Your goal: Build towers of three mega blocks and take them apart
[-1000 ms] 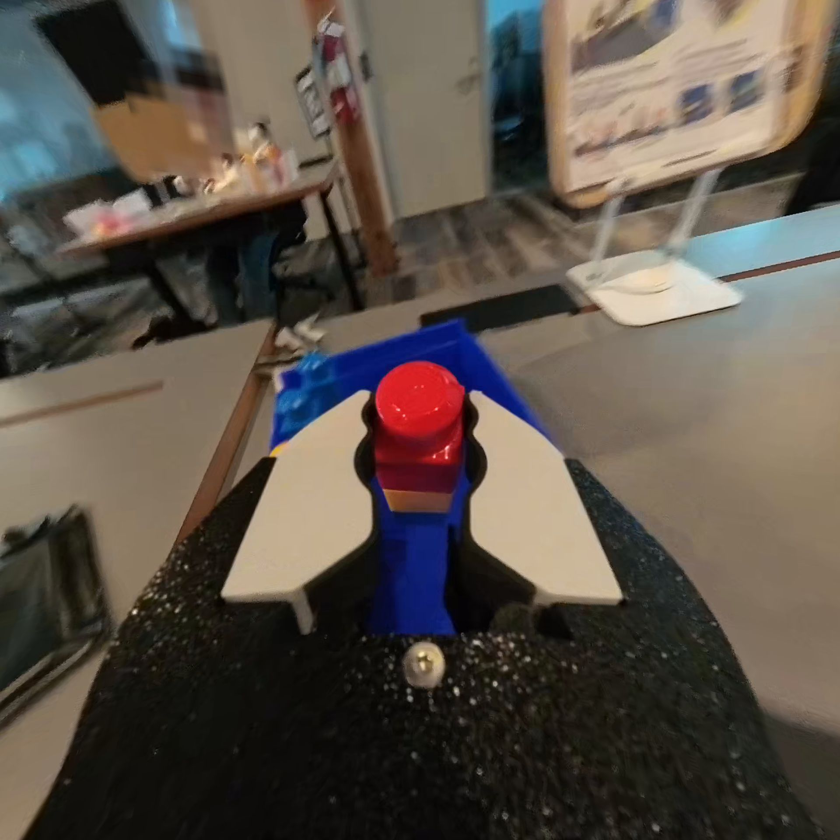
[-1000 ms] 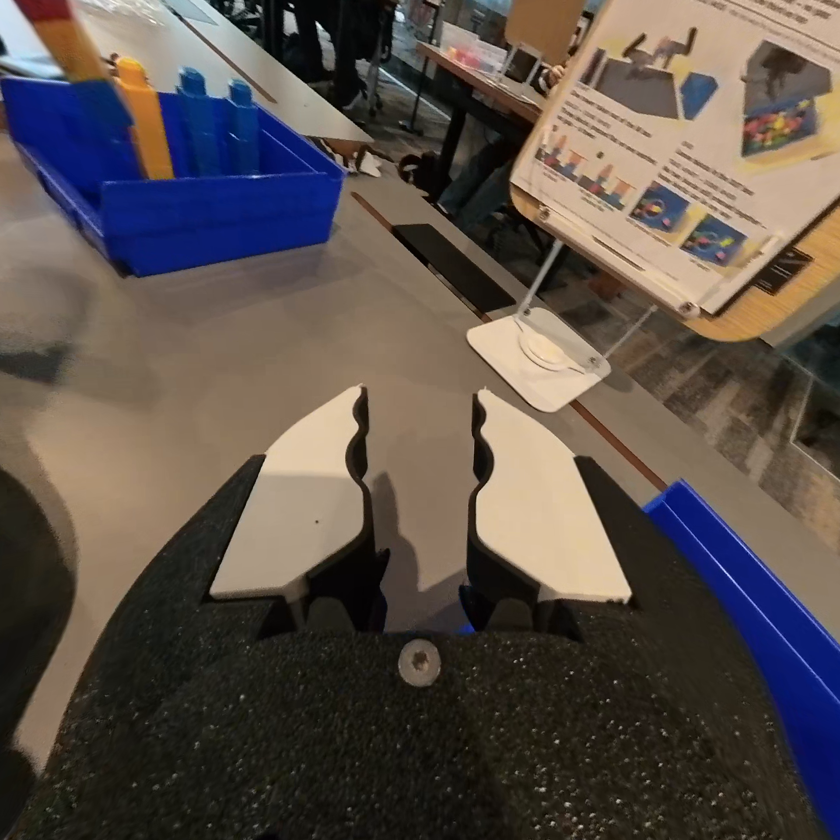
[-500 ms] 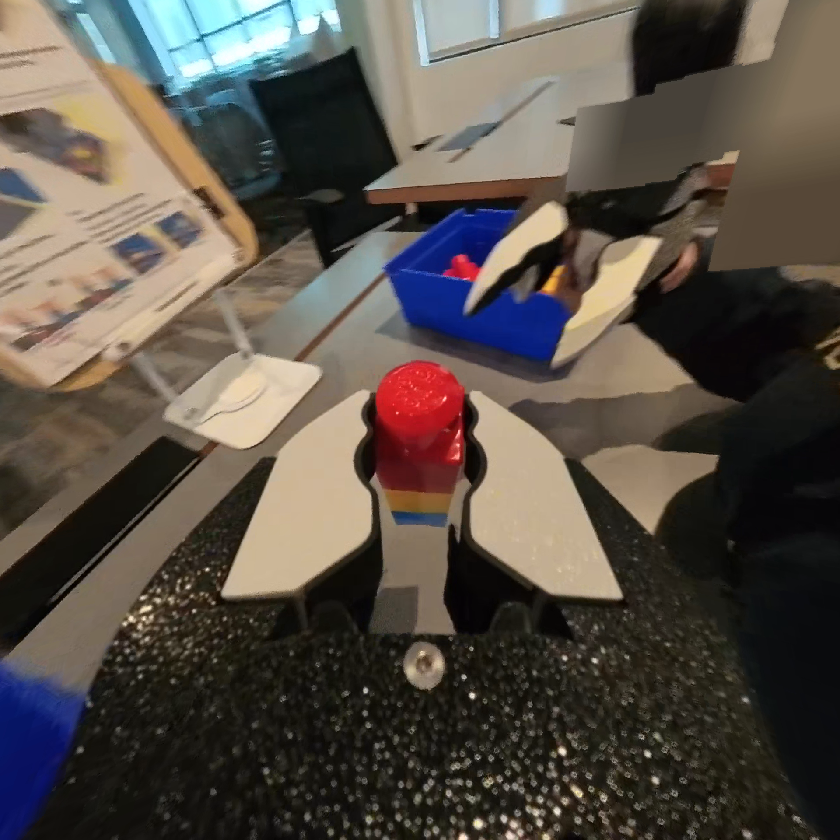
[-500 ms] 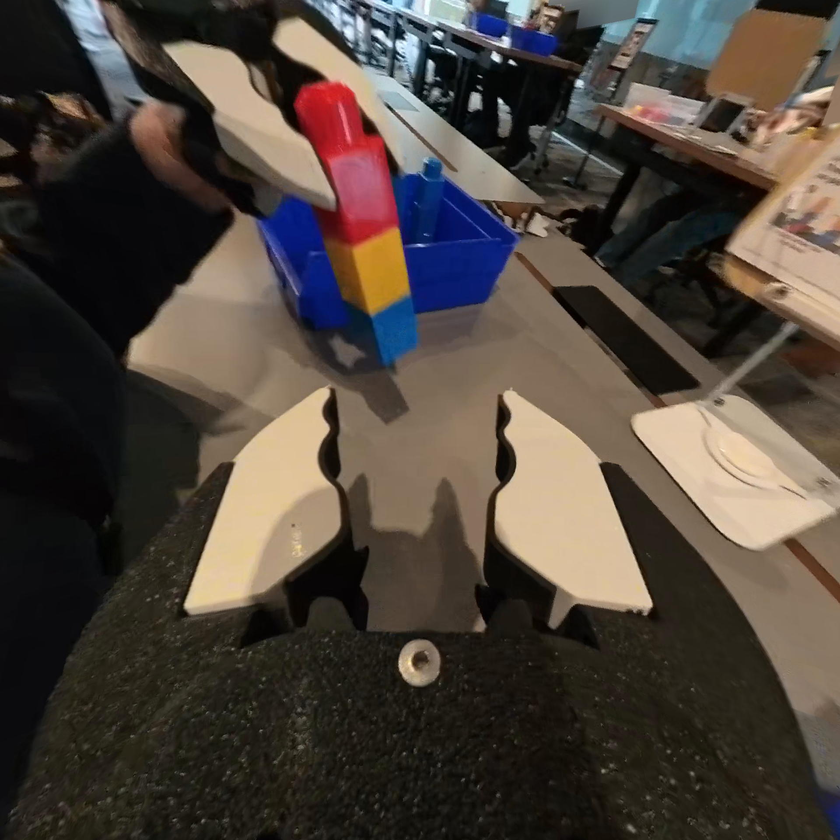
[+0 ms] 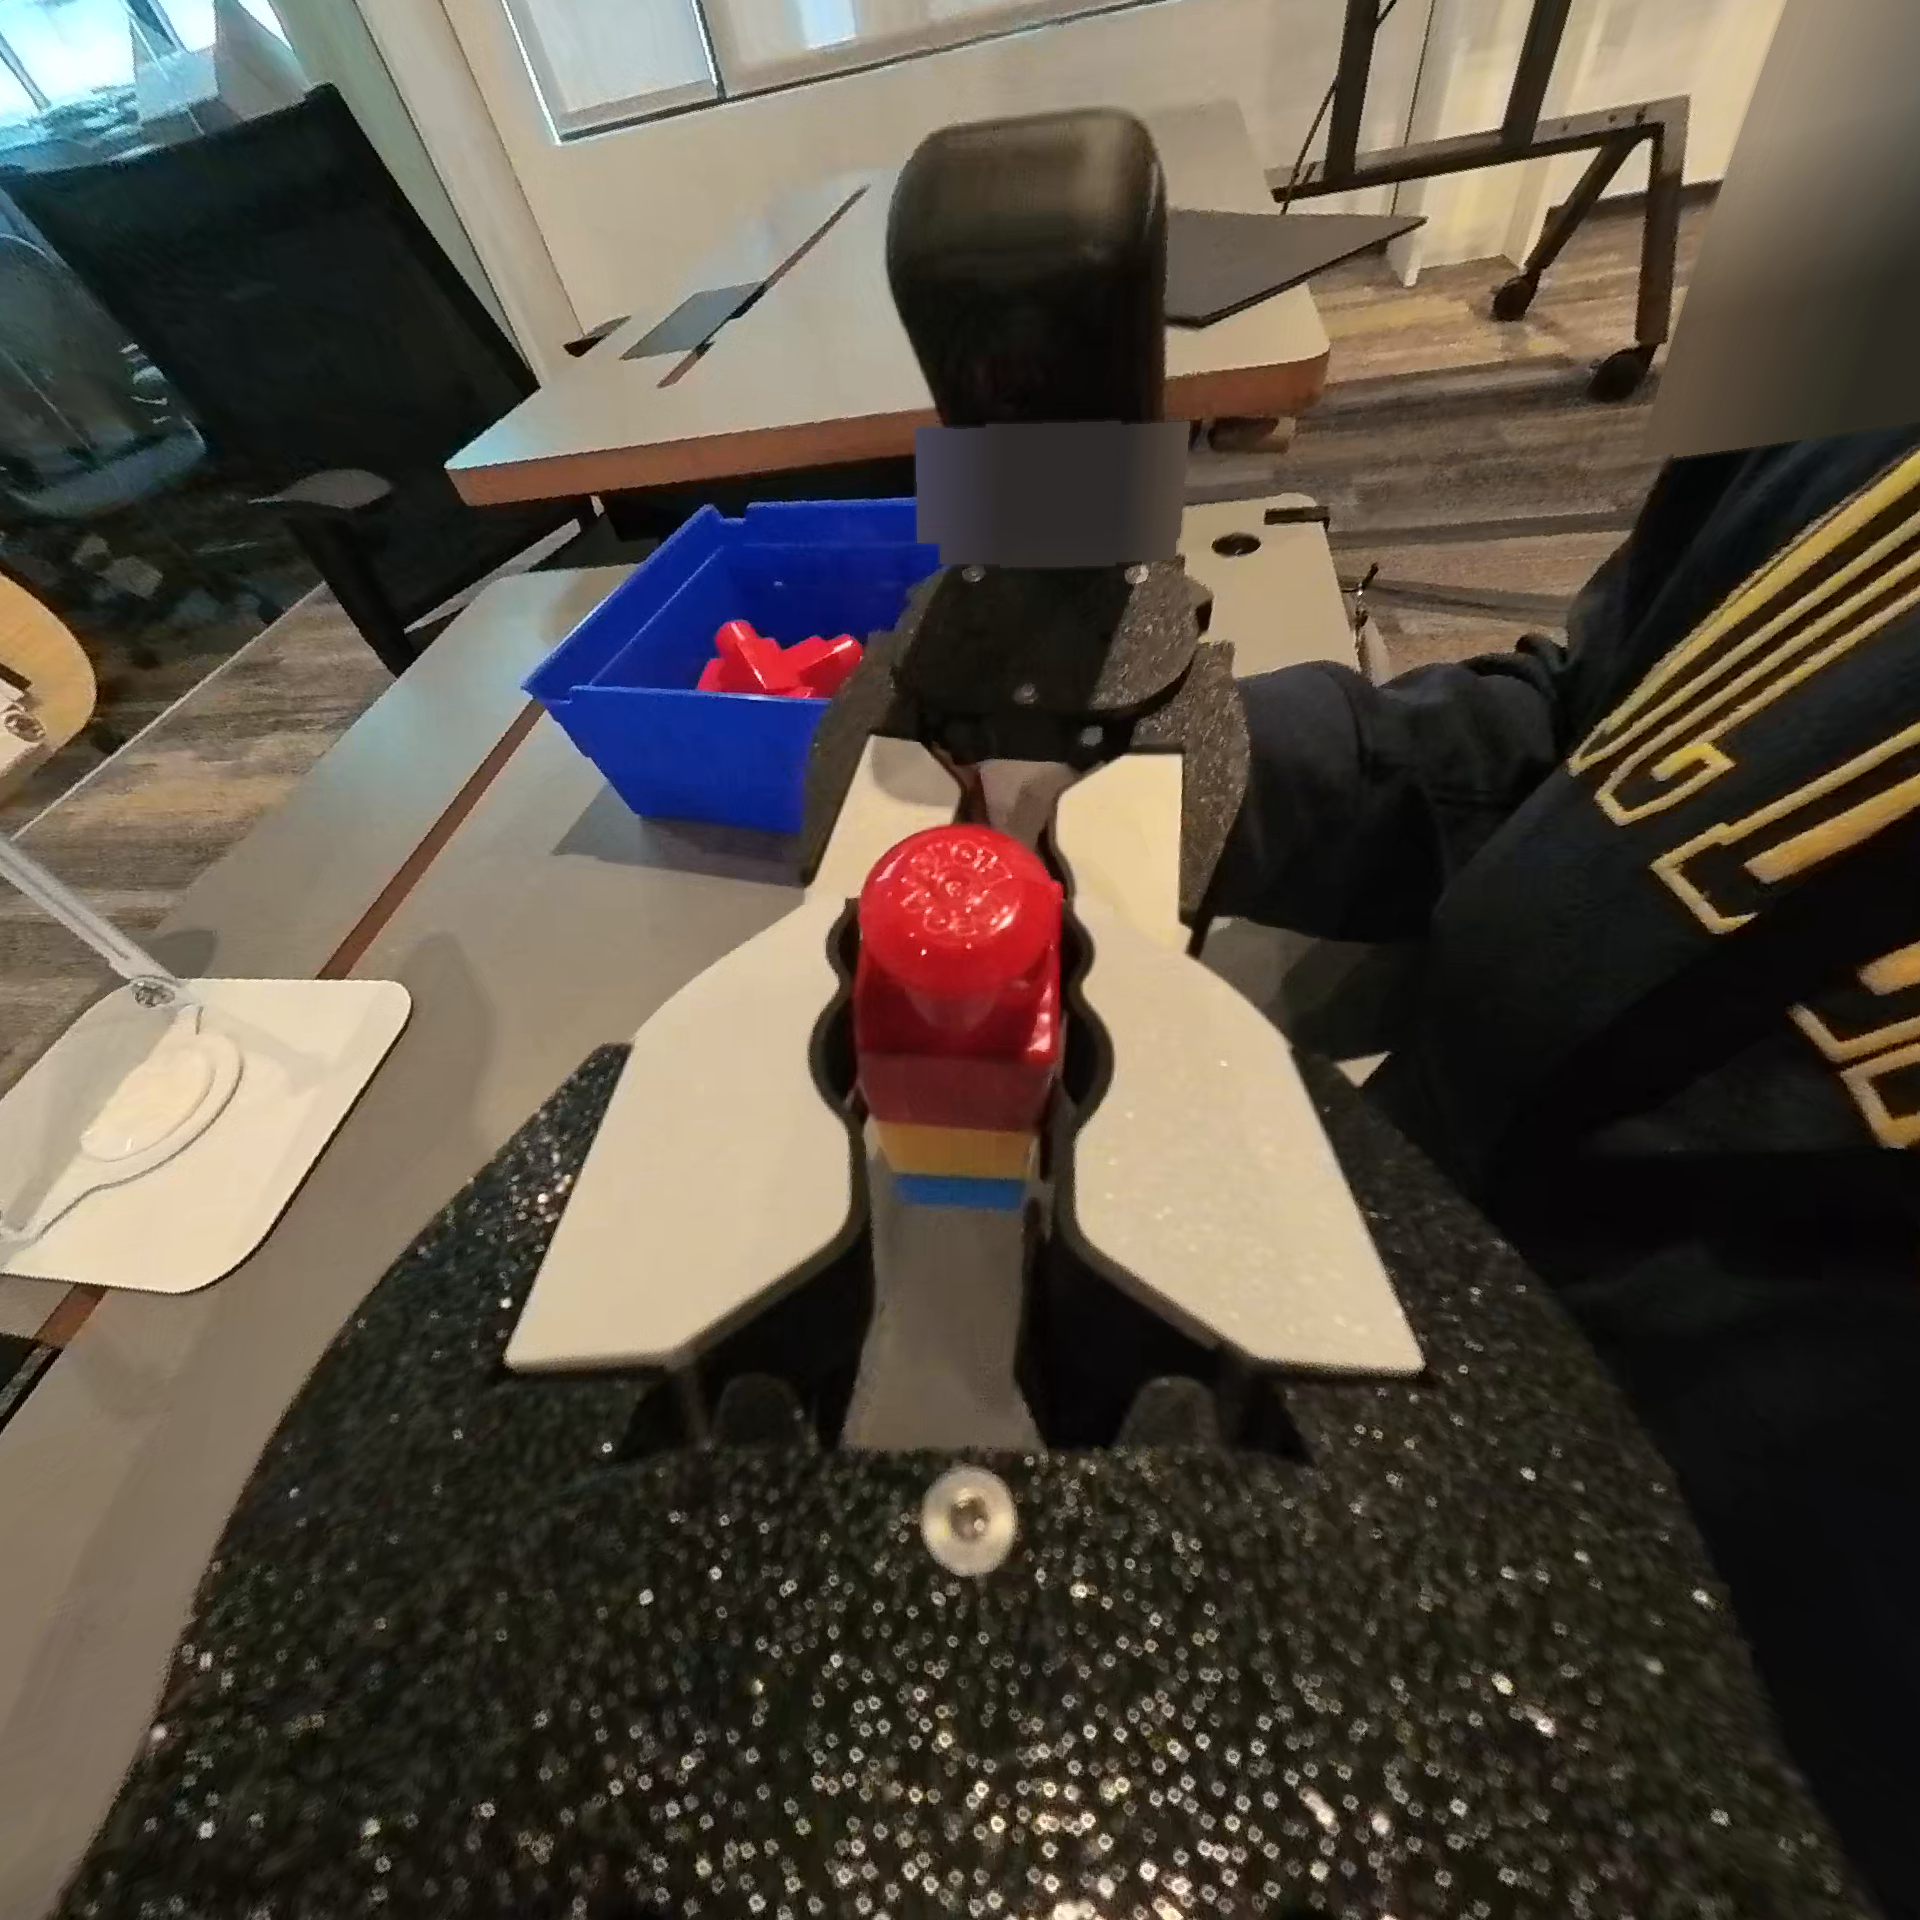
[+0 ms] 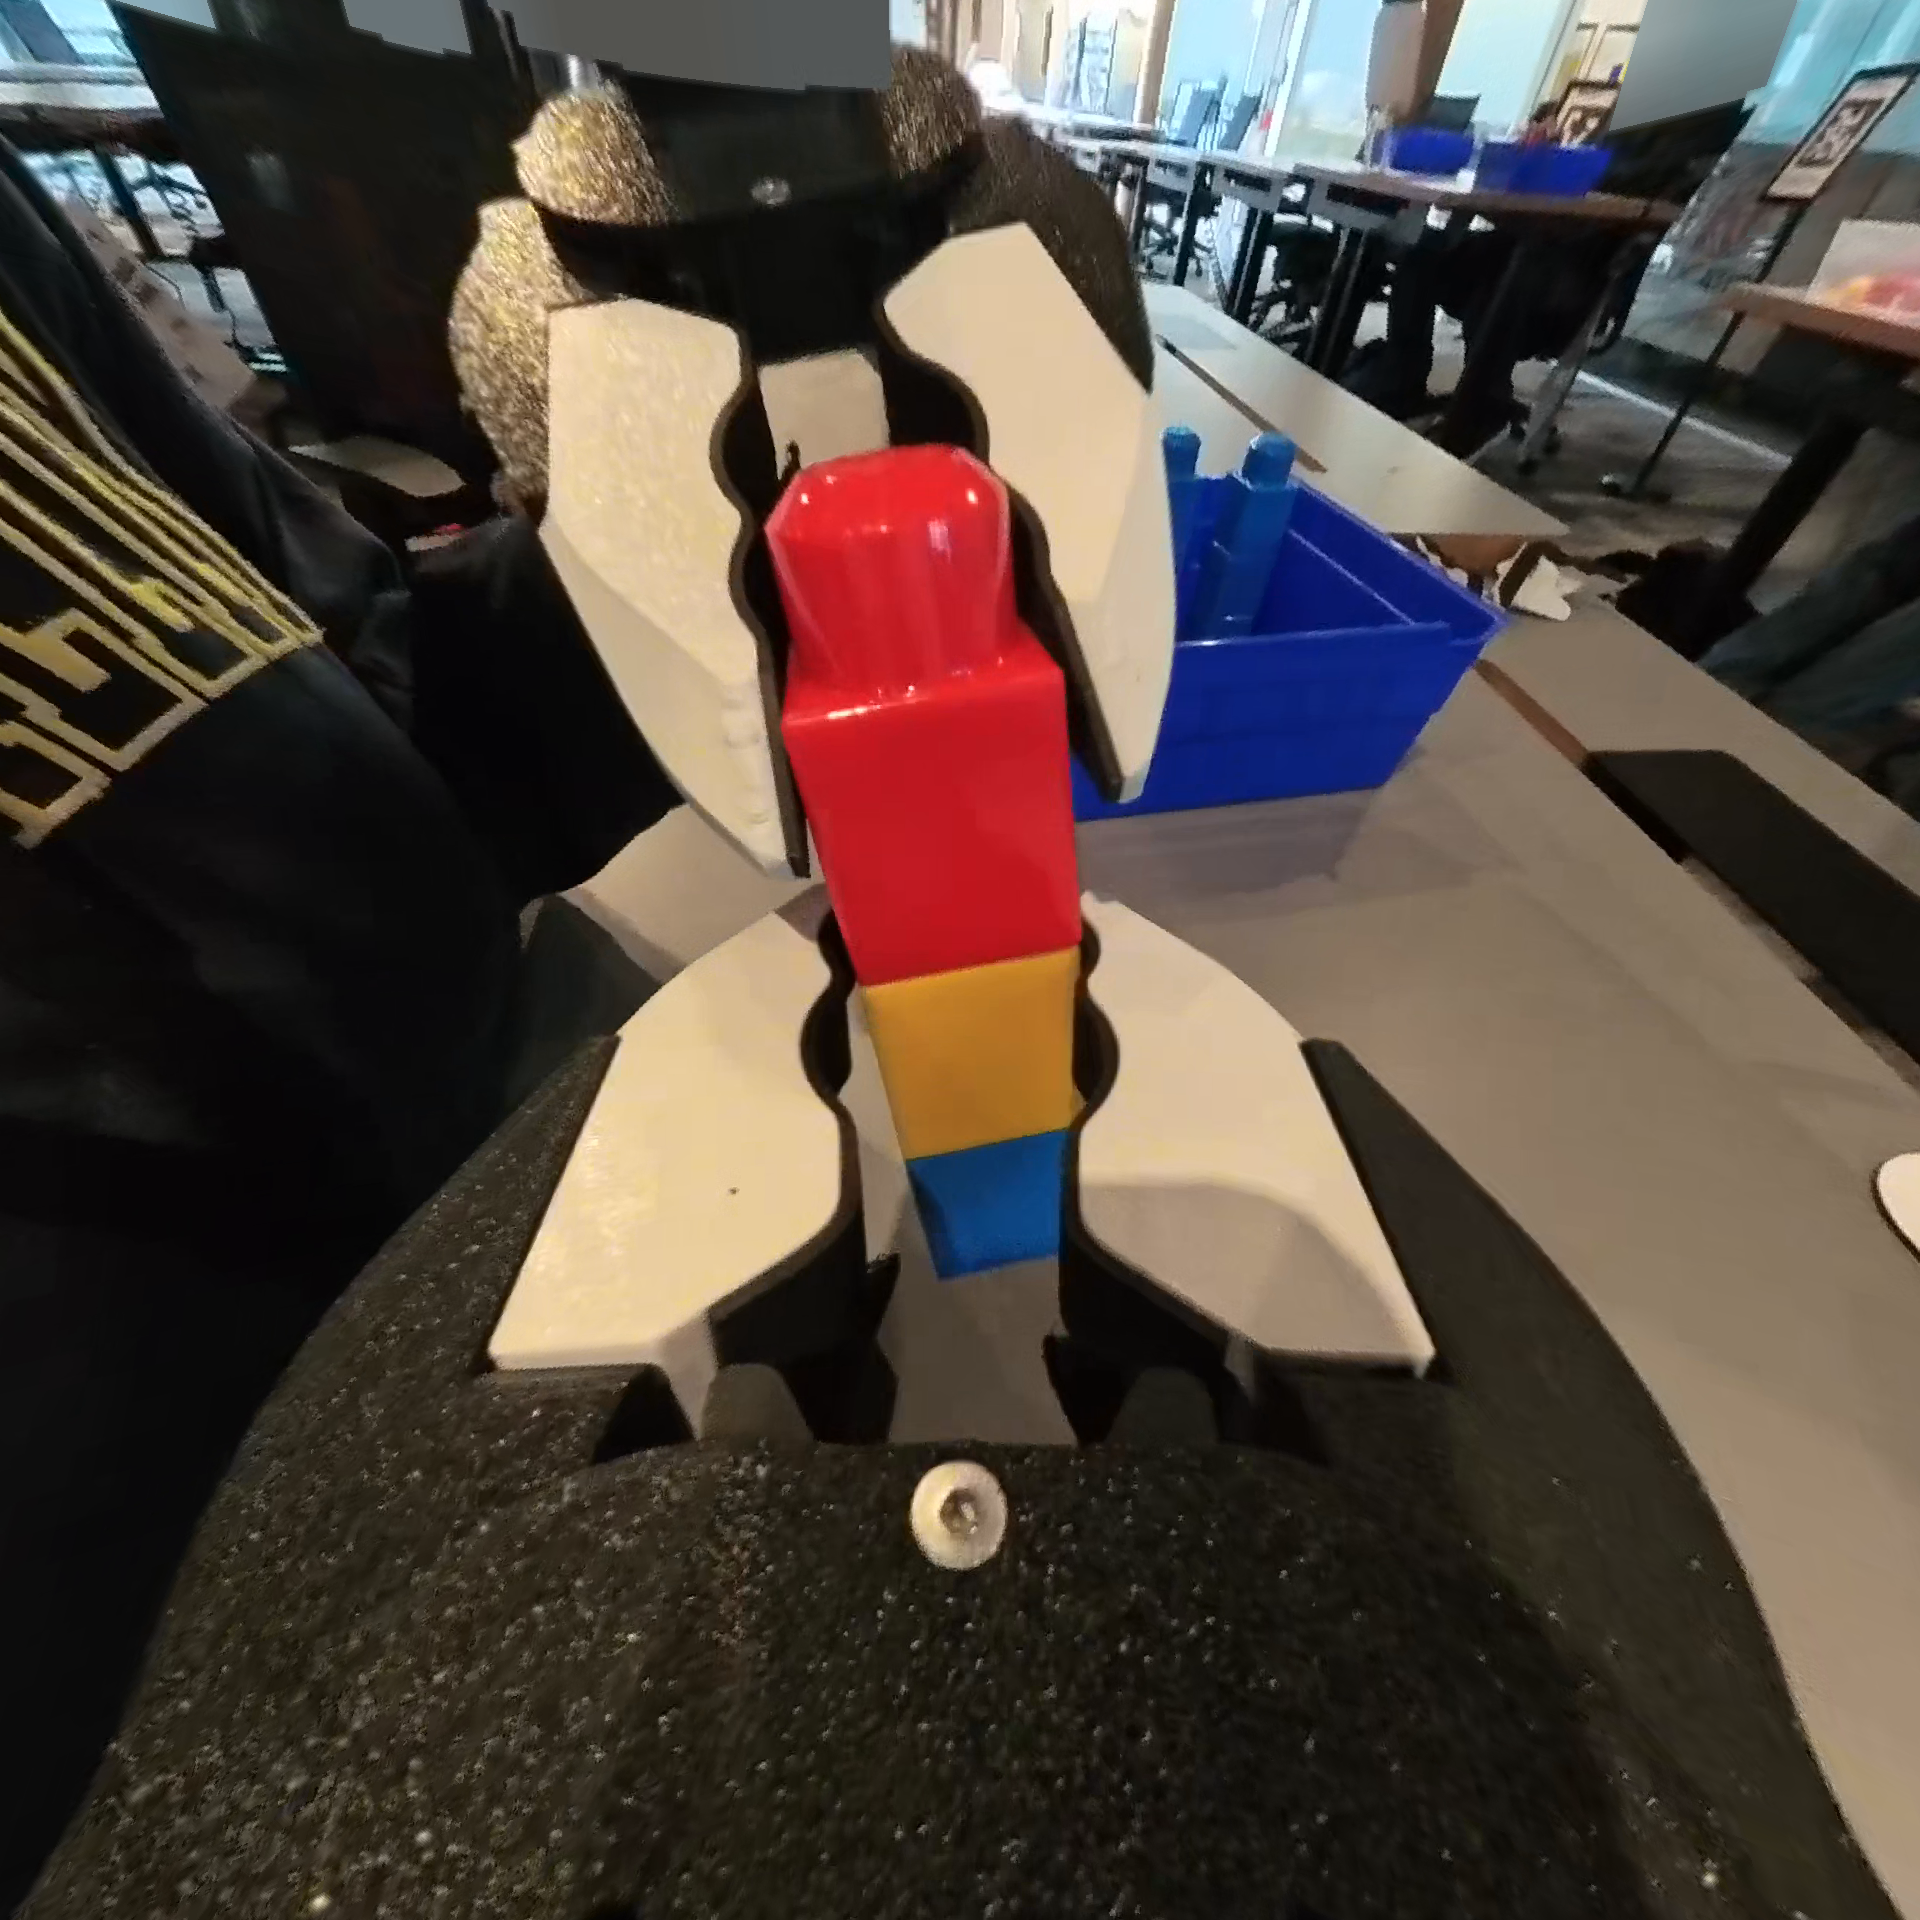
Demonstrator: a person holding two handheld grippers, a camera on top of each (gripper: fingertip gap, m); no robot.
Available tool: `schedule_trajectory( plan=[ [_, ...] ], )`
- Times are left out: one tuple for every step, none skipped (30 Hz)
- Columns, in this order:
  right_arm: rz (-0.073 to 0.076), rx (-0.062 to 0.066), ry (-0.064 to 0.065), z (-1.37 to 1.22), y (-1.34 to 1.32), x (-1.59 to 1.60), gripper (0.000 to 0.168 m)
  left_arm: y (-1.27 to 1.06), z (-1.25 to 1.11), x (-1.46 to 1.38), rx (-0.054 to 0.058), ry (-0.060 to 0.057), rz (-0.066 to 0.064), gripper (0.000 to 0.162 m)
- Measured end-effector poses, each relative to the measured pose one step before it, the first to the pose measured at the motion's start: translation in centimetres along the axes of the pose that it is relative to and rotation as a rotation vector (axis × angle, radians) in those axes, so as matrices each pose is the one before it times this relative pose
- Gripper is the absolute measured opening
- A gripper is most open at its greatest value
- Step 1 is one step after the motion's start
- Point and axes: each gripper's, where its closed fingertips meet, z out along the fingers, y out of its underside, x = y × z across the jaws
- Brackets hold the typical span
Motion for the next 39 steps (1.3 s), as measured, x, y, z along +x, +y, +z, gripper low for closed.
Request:
schedule_trajectory(
  plan=[
    [0.0019, 0.01, 0.0018, -0.031, -0.145, 0.043, 0.039, -0.147, -0.031, -0.036, 0.0107, -0.0031, -0.0017, 0.036],
    [0.0097, 0.0055, 0.0049, -0.047, -0.062, 0.167, 0.038, -0.23, -0.104, -0.164, 0.018, -0.0131, 0.0011, 0.037],
    [0.0089, 0.0034, 0.0155, -0.115, 0.051, 0.396, 0.038, -0.417, -0.228, -0.167, 0.0312, -0.0143, 0.0047, 0.046],
    [0.0111, 0.0133, 0.0176, -0.201, -0.022, 0.483, 0.038, -0.534, -0.369, -0.251, 0.0403, -0.0187, 0.0008, 0.059],
    [0.0217, 0.0296, 0.011, -0.286, -0.219, 0.428, 0.038, -0.397, -0.456, -0.392, 0.0344, -0.0248, -0.0025, 0.067],
    [0.0299, 0.0465, -0.0011, -0.337, -0.461, 0.312, 0.038, -0.066, -0.484, -0.519, 0.0172, -0.0292, -0.0019, 0.075],
    [0.0334, 0.0602, -0.0121, -0.383, -0.647, 0.167, 0.038, 0.364, -0.407, -0.661, -0.0055, -0.0339, -0.0031, 0.082],
    [0.0327, 0.0636, -0.0198, -0.352, -0.72, 0.04, 0.038, 0.766, -0.224, -0.614, -0.0264, -0.027, -0.0086, 0.085],
    [0.0258, 0.0602, -0.0256, -0.267, -0.674, -0.081, 0.038, 0.942, 0.046, -0.366, -0.0345, -0.0082, -0.0189, 0.09],
    [0.0168, 0.0535, -0.029, -0.168, -0.568, -0.214, 0.038, 0.902, 0.322, -0.029, -0.0304, 0.0141, -0.0258, 0.093],
    [0.0117, 0.046, -0.0266, -0.055, -0.46, -0.235, 0.038, 0.79, 0.52, 0.246, -0.0227, 0.0292, -0.0227, 0.093],
    [0.0079, 0.0306, -0.0238, 0.048, -0.261, -0.24, 0.037, 0.557, 0.601, 0.28, -0.0096, 0.0223, -0.0041, 0.089],
    [0.005, 0.0173, -0.0214, 0.11, -0.094, -0.237, 0.038, 0.361, 0.564, 0.239, 0.0028, 0.0079, 0.0196, 0.083],
    [0.0026, 0.0127, -0.0172, 0.13, -0.027, -0.213, 0.038, 0.316, 0.532, 0.311, -0.002, 0.0076, 0.021, 0.077],
    [0.0027, 0.0088, -0.0129, 0.112, 0.012, -0.19, 0.038, 0.282, 0.51, 0.366, -0.0088, 0.0142, 0.0074, 0.075],
    [0.0018, 0.0051, -0.0121, 0.09, 0.033, -0.196, 0.038, 0.226, 0.478, 0.429, -0.0108, 0.023, -0.0019, 0.071],
    [0.0015, -0.0002, -0.0066, 0.073, 0.066, -0.118, 0.038, 0.213, 0.43, 0.427, -0.0127, 0.0282, -0.0048, 0.065],
    [0.0003, -0.0044, 0.0003, 0.048, 0.102, -0.021, 0.038, 0.228, 0.353, 0.362, -0.014, 0.0271, -0.0052, 0.053],
    [-0.005, -0.006, 0.0023, 0.017, 0.111, 0.013, 0.038, 0.172, 0.26, 0.314, -0.0115, 0.0239, -0.0042, 0.038],
    [-0.0137, -0.004, 0.0015, -0.107, 0.038, -0.008, 0.038, 0.082, 0.143, 0.098, -0.0038, 0.0083, -0.0098, 0.037],
    [-0.0197, -0.0034, 0.0072, -0.153, -0.055, 0.016, 0.038, 0.043, 0.051, 0.027, 0.0012, 0.0062, -0.0114, 0.036],
    [-0.0266, 0.0221, 0.0178, -0.291, -0.518, 0.076, 0.046, 0.194, 0.016, -0.009, -0.0091, 0.0061, -0.0105, 0.036],
    [-0.0134, 0.0275, 0.0179, -0.393, -0.764, 0.14, 0.056, 0.41, 0.015, -0.155, -0.0211, -0.0042, -0.004, 0.036],
    [0.0019, 0.0034, -0.0014, -0.336, -0.533, -0.025, 0.06, 0.429, -0.013, -0.18, -0.0207, -0.0101, 0.0041, 0.036],
    [0.0116, -0.0277, -0.0009, -0.187, -0.079, 0.069, 0.06, 0.295, -0.003, 0.015, -0.0124, 0.0005, 0.0056, 0.036],
    [0.0071, -0.0444, 0.0044, -0.069, 0.252, 0.142, 0.061, 0.18, 0.018, 0.181, -0.0071, 0.0117, -0.0003, 0.036],
    [0.004, -0.0443, -0.0052, 0.056, 0.357, -0.045, 0.061, 0.072, 0.067, 0.2, -0.004, 0.0118, -0.0005, 0.036],
    [0.0094, -0.0415, -0.0091, 0.145, 0.326, -0.132, 0.06, 0.078, 0.104, 0.187, -0.0064, 0.0094, 0.0023, 0.036],
    [0.0066, -0.0379, -0.0167, 0.142, 0.285, -0.264, 0.049, 0.092, 0.146, 0.108, -0.0097, 0.005, 0.0022, 0.036],
    [-0.0032, -0.019, -0.02, 0.062, 0.033, -0.348, 0.038, 0.098, 0.126, 0.029, -0.008, 0.0023, -0.0041, 0.036],
    [-0.0213, -0.008, 0.0216, -0.03, -0.071, 0.153, 0.037, -0.081, 0.019, 0.067, 0.0081, 0.0108, -0.0148, 0.036],
    [-0.0611, -0.0182, 0.0302, -0.053, 0.1, 0.15, 0.036, -0.045, 0.025, 0.125, 0.0058, 0.0167, -0.0221, 0.036],
    [-0.0799, -0.0162, 0.0374, -0.077, 0.052, 0.112, 0.036, 0.092, 0.102, -0.001, -0.0008, 0.0051, -0.0132, 0.036],
    [-0.0821, -0.0201, 0.0398, -0.082, 0.027, 0.068, 0.036, 0.106, 0.101, -0.045, 0.0001, -0.0006, -0.0065, 0.036],
    [-0.1042, -0.0259, 0.0541, -0.1, 0.03, 0.168, 0.036, 0.166, 0.095, -0.038, -0.0049, 0.002, -0.0113, 0.036],
    [-0.1258, -0.019, 0.0758, -0.2, -0.193, 0.337, 0.036, 0.281, 0.087, -0.122, -0.0094, 0.0014, -0.0206, 0.036],
    [-0.1327, -0.0077, 0.0823, -0.361, -0.472, 0.455, 0.036, 0.302, 0.056, -0.152, -0.0019, 0.0049, -0.0194, 0.036],
    [-0.1078, -0.025, 0.0889, -0.534, -0.285, 0.874, 0.036, 0.219, -0.015, -0.101, 0.0113, 0.007, -0.0108, 0.036],
    [-0.073, -0.04, 0.0768, -0.655, 0.022, 1.044, 0.036, 0.154, -0.07, -0.075, 0.0148, 0.0043, -0.0121, 0.035]
  ],
)
